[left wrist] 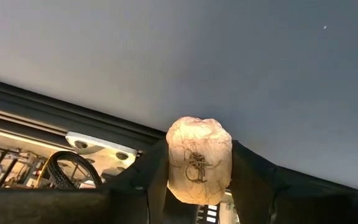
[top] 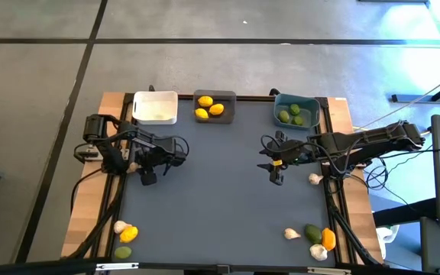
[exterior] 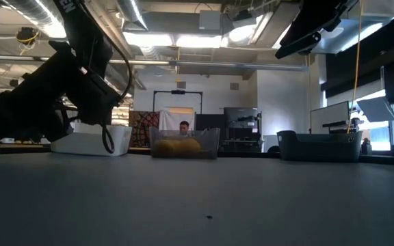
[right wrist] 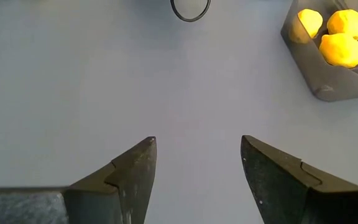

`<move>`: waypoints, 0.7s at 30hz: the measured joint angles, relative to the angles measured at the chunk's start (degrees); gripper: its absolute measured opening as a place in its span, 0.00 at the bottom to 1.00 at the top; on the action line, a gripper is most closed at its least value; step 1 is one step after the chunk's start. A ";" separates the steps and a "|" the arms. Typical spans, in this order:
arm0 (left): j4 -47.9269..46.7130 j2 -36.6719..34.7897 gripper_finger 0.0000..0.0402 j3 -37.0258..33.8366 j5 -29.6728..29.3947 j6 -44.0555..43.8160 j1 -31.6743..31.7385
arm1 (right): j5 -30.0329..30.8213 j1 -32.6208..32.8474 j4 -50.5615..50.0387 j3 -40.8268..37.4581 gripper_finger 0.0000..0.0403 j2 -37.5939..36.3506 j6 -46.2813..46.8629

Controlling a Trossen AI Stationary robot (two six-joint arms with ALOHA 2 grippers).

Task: Sort produce into baskets
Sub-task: Put the garlic into the white bin

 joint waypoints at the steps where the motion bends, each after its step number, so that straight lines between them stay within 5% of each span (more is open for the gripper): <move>1: -0.07 0.00 0.35 0.19 -0.09 0.00 0.00 | 0.02 0.00 0.02 0.00 0.58 0.00 -0.07; 21: -7.12 -12.43 0.35 13.24 -14.61 -0.55 1.00 | 0.61 0.00 0.11 0.00 0.58 0.00 0.07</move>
